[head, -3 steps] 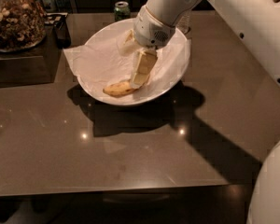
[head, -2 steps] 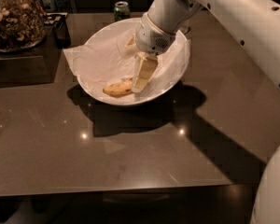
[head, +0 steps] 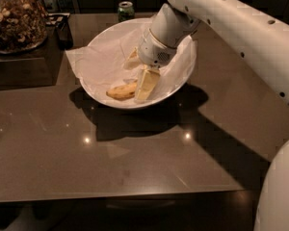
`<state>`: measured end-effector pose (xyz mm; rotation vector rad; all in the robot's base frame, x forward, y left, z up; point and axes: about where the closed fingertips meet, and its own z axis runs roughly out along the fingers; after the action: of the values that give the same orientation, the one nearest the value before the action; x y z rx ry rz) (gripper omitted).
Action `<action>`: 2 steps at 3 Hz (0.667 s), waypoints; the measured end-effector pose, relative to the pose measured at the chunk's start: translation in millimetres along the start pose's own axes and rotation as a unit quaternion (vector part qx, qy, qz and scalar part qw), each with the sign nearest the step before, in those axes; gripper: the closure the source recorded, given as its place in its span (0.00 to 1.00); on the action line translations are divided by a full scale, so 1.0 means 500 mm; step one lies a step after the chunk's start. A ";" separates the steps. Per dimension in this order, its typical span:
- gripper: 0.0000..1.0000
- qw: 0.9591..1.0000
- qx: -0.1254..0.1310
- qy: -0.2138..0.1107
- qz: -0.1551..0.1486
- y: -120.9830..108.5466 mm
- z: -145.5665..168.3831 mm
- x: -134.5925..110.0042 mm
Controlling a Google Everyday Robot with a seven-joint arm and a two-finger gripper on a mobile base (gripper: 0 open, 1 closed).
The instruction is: Pick banana from white bowl
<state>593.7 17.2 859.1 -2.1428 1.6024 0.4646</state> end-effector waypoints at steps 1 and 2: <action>0.26 1.000 -0.009 -0.001 -0.001 0.002 0.021 0.004; 0.45 1.000 -0.015 -0.002 -0.002 0.004 0.033 0.005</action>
Offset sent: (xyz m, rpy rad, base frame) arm -0.0033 0.0075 -0.0276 -0.0108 0.0453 0.0308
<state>592.5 23.0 843.6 -2.1649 1.5997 0.4931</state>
